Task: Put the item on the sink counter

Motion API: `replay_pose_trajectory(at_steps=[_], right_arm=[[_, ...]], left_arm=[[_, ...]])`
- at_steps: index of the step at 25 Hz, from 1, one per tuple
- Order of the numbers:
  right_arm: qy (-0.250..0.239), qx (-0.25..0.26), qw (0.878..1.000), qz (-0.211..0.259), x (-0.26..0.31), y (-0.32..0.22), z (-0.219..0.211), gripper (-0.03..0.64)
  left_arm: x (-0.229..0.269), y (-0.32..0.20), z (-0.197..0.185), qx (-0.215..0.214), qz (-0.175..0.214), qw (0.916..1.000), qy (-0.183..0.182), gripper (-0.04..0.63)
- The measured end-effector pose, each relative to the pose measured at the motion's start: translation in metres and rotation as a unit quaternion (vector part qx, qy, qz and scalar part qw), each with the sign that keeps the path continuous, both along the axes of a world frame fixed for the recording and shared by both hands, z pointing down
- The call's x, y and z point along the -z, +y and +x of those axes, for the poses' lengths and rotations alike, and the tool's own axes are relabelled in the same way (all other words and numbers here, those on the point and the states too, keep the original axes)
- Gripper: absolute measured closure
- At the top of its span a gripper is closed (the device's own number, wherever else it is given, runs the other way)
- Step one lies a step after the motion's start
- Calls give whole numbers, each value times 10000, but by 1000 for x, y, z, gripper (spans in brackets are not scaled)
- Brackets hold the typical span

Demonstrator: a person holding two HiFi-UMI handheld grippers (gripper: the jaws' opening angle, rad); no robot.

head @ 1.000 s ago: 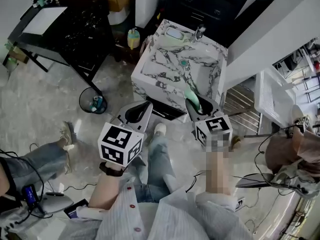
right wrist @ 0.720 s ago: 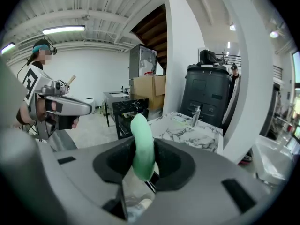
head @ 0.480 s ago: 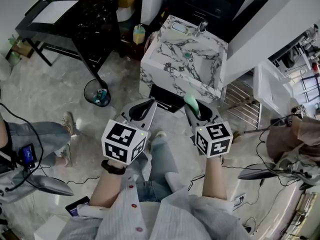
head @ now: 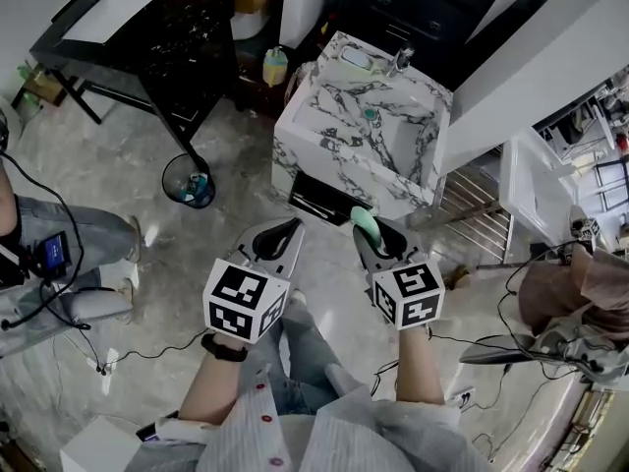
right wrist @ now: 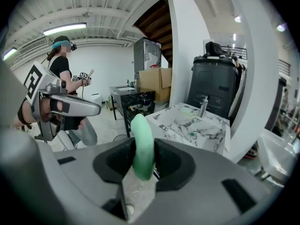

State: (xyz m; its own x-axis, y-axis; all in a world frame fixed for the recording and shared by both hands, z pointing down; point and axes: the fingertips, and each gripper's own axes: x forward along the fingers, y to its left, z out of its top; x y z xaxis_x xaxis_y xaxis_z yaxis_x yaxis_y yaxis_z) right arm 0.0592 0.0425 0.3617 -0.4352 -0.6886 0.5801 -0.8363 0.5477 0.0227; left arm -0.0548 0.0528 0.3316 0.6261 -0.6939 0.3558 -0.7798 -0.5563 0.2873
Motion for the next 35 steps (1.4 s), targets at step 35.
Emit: replay_pose_trajectory(at_steps=[35], right_arm=[[487,-150,9945,-910,-351,-91,1,486]], left_arm=[[-322,-45,11,53,-1040,9946,-3,578]])
